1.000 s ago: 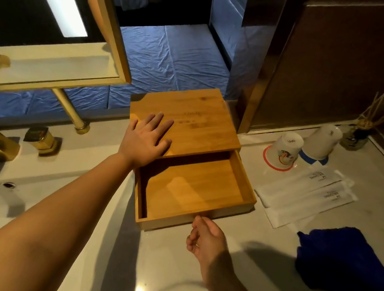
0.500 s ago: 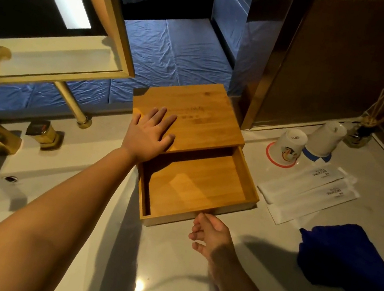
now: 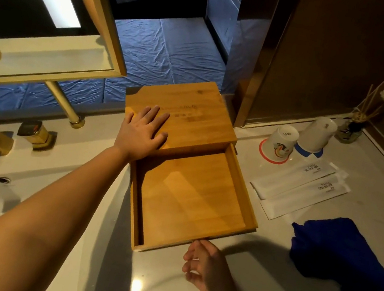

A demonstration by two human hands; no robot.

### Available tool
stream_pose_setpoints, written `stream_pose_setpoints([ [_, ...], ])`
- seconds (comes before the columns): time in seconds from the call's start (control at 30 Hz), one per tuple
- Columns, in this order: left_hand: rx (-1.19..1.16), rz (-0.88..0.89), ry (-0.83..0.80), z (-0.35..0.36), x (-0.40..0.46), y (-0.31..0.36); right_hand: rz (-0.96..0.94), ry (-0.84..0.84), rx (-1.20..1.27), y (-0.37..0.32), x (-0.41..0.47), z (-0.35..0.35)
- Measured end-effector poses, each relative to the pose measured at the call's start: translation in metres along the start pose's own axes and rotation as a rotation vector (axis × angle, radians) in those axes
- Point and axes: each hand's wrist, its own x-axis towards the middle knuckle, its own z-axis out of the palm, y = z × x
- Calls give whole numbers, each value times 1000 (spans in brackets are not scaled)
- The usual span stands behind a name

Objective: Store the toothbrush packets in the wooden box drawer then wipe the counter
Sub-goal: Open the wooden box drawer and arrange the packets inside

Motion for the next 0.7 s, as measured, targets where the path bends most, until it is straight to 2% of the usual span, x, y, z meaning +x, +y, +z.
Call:
stream_pose_setpoints([
  [0.37,-4,2,-5,2,1,-1,-86,70,-36,2,7,-3],
  [0.53,-3,9,0,2,1,-1,-170,150,-220,6,14,-6],
  [0.7,5,11,-9,0,1,0,-225,111,-227,9,14,-11],
])
